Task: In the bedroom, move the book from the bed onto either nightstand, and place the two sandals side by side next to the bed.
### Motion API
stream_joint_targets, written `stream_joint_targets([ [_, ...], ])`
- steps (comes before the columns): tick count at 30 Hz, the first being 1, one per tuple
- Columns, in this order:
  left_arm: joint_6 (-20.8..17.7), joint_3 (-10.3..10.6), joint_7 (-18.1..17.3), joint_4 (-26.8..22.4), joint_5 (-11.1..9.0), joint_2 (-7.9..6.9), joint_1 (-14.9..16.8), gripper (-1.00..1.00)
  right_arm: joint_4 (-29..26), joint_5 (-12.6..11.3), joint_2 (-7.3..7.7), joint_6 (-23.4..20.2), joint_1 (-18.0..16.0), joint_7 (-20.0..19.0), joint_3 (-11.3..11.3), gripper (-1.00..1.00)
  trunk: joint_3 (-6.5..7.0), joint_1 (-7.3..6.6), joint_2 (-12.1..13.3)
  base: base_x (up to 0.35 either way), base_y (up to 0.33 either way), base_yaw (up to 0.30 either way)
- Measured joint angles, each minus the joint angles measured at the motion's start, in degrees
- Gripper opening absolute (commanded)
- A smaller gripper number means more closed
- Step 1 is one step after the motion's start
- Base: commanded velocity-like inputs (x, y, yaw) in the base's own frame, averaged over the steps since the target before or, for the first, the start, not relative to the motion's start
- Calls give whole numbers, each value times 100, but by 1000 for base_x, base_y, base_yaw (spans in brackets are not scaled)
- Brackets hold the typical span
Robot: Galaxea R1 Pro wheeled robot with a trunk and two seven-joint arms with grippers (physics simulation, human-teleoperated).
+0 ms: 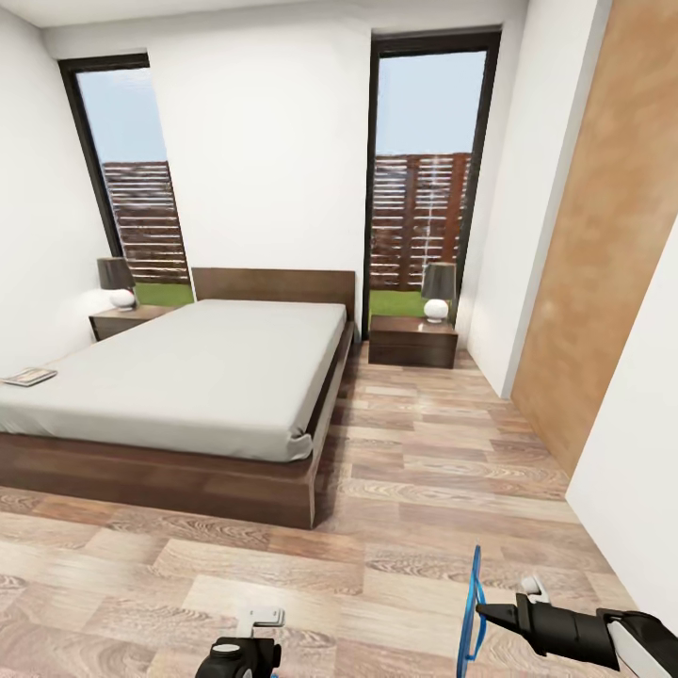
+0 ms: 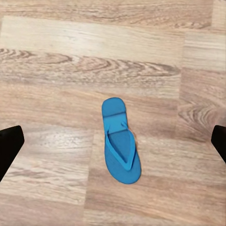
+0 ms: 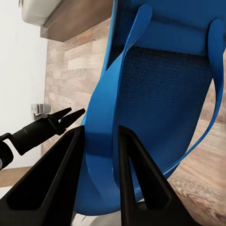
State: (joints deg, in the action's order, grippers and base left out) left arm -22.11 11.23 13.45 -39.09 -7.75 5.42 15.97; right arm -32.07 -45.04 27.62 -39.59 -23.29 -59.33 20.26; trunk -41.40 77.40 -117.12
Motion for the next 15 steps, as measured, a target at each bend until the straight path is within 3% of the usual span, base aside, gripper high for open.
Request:
stream_joint_targets([
  [15,0,0,0,-1,0,-1,0,100,17,6,0,1,-2,11,-5,-100,-269,330,-602,0,0,0],
])
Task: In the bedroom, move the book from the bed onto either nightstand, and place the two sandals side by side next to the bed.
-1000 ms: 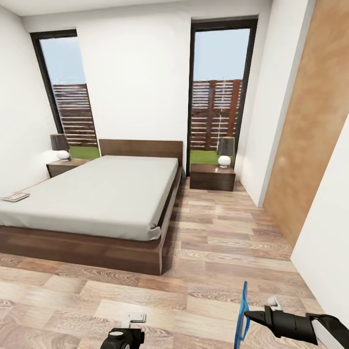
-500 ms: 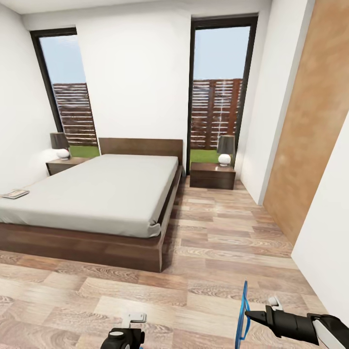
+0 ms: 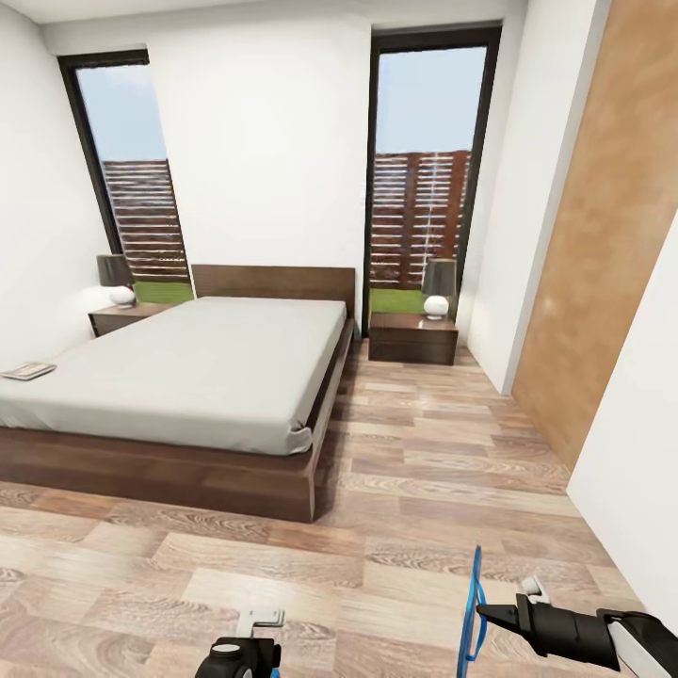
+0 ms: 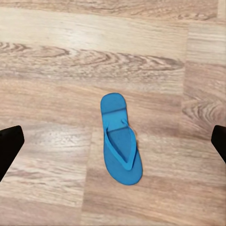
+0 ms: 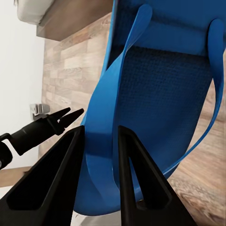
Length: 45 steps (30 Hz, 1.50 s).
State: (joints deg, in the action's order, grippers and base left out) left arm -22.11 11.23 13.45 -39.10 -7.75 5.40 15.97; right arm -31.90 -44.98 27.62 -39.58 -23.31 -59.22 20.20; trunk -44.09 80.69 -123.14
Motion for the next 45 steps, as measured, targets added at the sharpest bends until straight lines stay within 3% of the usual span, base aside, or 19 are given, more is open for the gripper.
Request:
stream_joint_targets([
  [45,2,0,0,0,0,0,0,100,3,8,0,0,0,4,0,-100,-808,989,-1805,0,0,0],
])
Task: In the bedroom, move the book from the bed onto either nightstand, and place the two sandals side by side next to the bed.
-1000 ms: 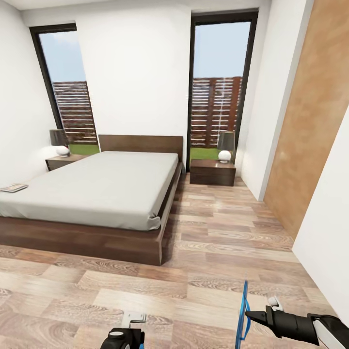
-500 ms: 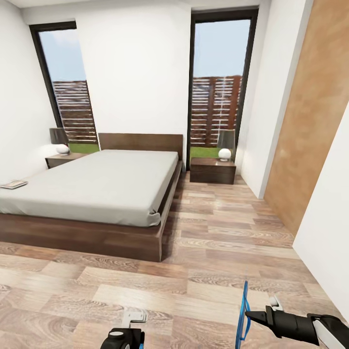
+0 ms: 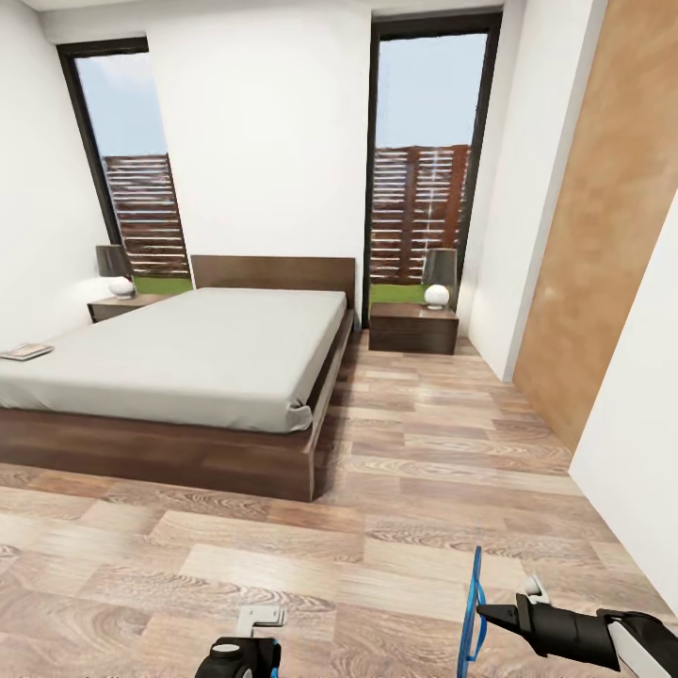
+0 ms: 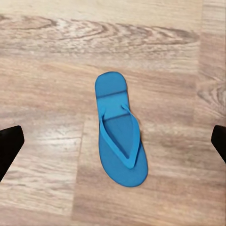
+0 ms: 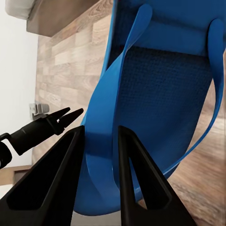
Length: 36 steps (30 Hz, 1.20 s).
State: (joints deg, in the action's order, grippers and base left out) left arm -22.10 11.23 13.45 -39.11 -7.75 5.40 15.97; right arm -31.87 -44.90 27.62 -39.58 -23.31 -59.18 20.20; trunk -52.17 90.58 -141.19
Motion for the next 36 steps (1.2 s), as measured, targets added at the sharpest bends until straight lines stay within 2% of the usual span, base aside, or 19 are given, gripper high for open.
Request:
stream_joint_targets([
  [5,-1,-3,-2,0,0,0,0,100,0,0,0,0,0,-1,0,-100,-90,110,-201,0,0,0],
  [11,-1,-10,-22,0,0,-3,0,100,-3,-1,0,-1,0,-4,-2,-100,-223,126,-210,0,0,0],
  [16,-5,-42,-532,0,5,-13,1,100,-3,-1,0,-1,0,-3,-1,-100,-333,139,-216,0,0,0],
  [18,-5,-46,-614,0,7,-15,1,100,-3,-3,0,-1,0,-4,-2,-100,-378,144,-219,0,0,0],
  [28,-5,-63,-700,-1,10,-23,1,100,-3,-2,0,-1,-1,-3,-1,-100,-600,170,-233,0,0,0],
  [32,1,-382,-701,-41,11,-34,1,100,-3,-2,0,-1,-1,-3,-1,-100,-688,180,-238,0,0,0],
  [36,-4,-664,-706,-240,12,-118,2,100,-3,-2,0,-1,-1,-4,1,-100,-777,191,-243,0,0,0],
])
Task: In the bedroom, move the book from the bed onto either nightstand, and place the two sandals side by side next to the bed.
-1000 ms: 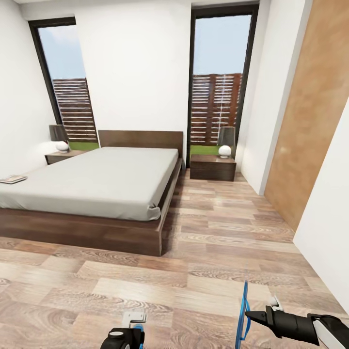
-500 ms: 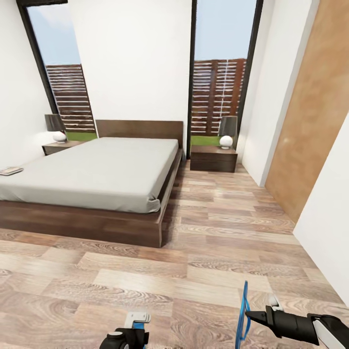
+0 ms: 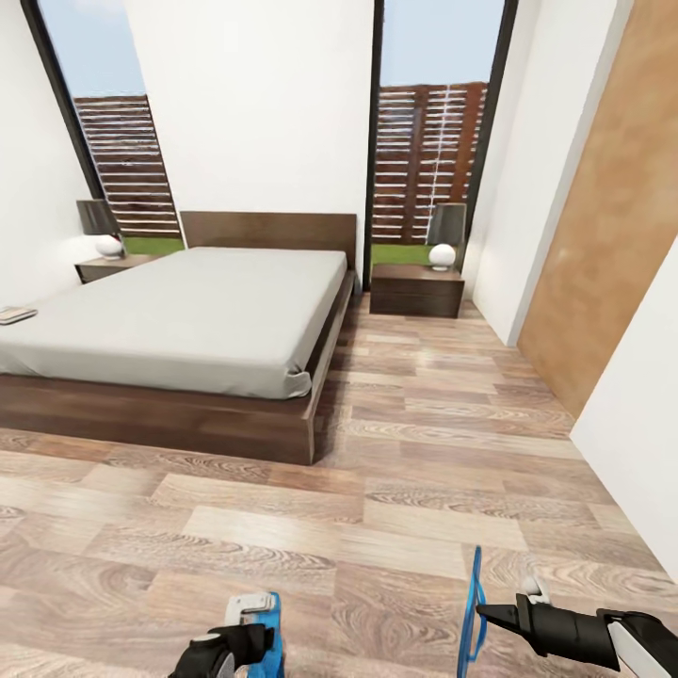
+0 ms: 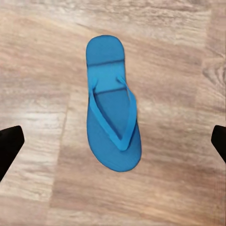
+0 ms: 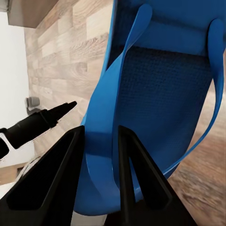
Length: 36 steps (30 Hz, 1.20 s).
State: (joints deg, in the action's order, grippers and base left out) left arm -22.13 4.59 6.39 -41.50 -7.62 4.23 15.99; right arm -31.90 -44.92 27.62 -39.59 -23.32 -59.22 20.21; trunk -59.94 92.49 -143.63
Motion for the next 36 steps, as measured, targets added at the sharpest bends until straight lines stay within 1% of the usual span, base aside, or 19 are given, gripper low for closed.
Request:
stream_joint_targets([
  [3,-1,-213,-6,-77,-1,-60,0,100,0,0,0,0,0,0,1,-100,-67,8,-4,0,0,0],
  [7,-5,-301,-6,-222,-3,-88,0,100,0,0,0,0,0,1,0,-100,-155,18,-9,0,0,0],
  [8,-8,-305,-11,-252,-4,-90,0,100,0,0,0,0,0,1,-1,-100,-177,21,-11,0,0,0],
  [12,-42,-318,-356,-390,-7,-95,5,100,0,0,0,0,0,0,3,-100,-266,31,-16,0,0,0],
  [14,-87,-315,-449,-492,-8,-96,10,100,0,0,0,0,0,1,2,-100,-310,36,-19,0,0,0],
  [17,-394,-312,-500,-815,-15,-97,16,100,0,0,0,0,0,2,-1,-100,-377,44,-23,0,0,0],
  [19,-902,-310,-514,-1251,-21,-91,17,100,0,0,0,0,0,2,0,-100,-421,49,-26,0,0,0],
  [20,-1034,-310,-516,-1370,-22,-90,17,100,0,0,0,0,0,3,1,-100,-443,51,-27,0,0,0],
  [21,-1086,-310,-517,-1426,-22,-90,17,100,0,0,0,0,0,4,2,-100,-466,54,-28,0,0,0],
  [22,-1199,-308,-519,-1590,-24,-85,17,100,0,0,0,0,0,3,0,-100,-488,57,-30,0,0,0],
  [27,-1274,-296,-520,-1694,-17,-67,17,100,0,0,0,0,0,7,3,-100,-599,70,-36,0,0,0],
  [36,-1283,-289,-525,-1677,-9,-79,17,100,0,0,0,4,0,8,5,-100,-798,93,-49,0,0,0],
])
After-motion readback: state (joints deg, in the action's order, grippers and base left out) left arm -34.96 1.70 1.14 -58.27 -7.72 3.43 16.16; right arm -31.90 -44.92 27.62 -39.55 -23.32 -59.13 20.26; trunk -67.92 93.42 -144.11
